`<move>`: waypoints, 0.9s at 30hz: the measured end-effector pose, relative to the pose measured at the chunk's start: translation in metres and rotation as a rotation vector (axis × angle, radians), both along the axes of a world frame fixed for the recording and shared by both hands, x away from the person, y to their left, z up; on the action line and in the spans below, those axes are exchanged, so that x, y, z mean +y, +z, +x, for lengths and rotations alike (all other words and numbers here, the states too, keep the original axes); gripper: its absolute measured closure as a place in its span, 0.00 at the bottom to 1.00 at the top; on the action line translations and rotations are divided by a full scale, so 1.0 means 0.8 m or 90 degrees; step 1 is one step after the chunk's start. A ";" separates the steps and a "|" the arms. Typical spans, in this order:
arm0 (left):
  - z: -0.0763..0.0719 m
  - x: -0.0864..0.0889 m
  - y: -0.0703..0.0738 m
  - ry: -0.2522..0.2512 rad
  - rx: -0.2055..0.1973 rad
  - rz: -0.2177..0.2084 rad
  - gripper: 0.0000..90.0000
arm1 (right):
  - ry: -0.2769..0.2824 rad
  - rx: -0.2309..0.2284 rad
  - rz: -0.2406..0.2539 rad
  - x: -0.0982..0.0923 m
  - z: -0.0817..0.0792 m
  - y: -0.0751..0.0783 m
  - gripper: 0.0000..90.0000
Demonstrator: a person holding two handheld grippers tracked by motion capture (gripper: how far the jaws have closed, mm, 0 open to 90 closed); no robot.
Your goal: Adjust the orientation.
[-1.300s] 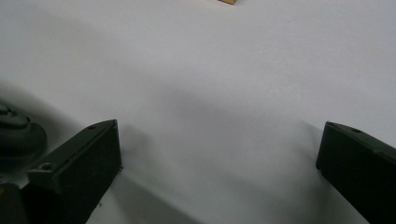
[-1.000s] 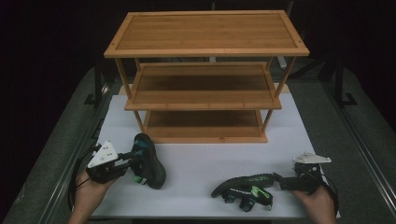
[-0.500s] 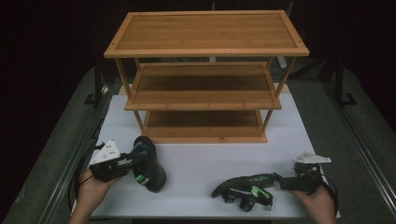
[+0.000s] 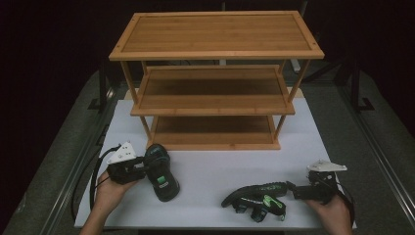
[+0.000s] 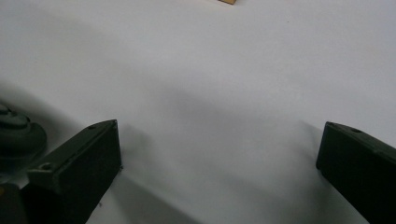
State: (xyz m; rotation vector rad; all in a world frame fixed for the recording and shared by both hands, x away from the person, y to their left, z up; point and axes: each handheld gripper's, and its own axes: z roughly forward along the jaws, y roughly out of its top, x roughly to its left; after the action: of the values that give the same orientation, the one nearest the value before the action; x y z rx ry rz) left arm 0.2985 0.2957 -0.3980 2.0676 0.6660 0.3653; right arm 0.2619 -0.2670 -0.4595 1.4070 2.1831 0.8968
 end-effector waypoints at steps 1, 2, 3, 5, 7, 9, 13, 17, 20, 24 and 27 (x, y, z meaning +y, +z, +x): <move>0.000 0.001 0.000 0.001 0.001 -0.002 0.79 | 0.000 0.000 0.000 0.000 0.000 0.000 0.00; 0.000 0.001 0.000 0.003 0.003 -0.008 0.79 | 0.000 0.000 0.000 0.000 0.000 0.000 0.00; 0.000 0.002 0.000 0.003 0.006 -0.012 0.77 | 0.000 0.000 0.000 0.000 0.000 0.000 0.00; -0.001 0.007 0.002 -0.001 0.017 -0.038 0.75 | 0.000 0.000 0.000 0.000 0.000 0.000 0.00; -0.002 0.009 0.004 0.001 0.016 -0.040 0.73 | 0.000 0.000 0.000 0.000 0.000 0.000 0.00; -0.006 0.014 0.008 0.007 0.013 -0.043 0.71 | 0.000 0.000 0.000 0.000 0.000 0.000 0.00; -0.015 0.035 0.012 0.028 0.013 -0.053 0.68 | -0.001 0.000 0.002 0.000 0.000 0.000 0.00; -0.018 0.058 0.009 0.055 0.023 -0.055 0.67 | -0.001 0.000 0.001 0.000 0.000 0.000 0.00; -0.024 0.065 0.001 0.058 0.038 -0.063 0.66 | 0.000 0.000 0.000 0.000 0.000 0.000 0.00; -0.028 0.059 -0.002 0.043 0.053 -0.074 0.63 | 0.000 0.000 0.000 0.000 0.000 0.000 0.00; -0.032 0.046 -0.001 0.031 0.057 -0.082 0.59 | 0.000 0.000 0.000 0.000 0.000 0.000 0.00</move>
State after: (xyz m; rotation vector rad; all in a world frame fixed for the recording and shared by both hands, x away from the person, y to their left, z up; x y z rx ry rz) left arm 0.2729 0.3324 -0.3988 1.9573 0.7742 0.2525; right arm 0.2621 -0.2670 -0.4595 1.4077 2.1829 0.8973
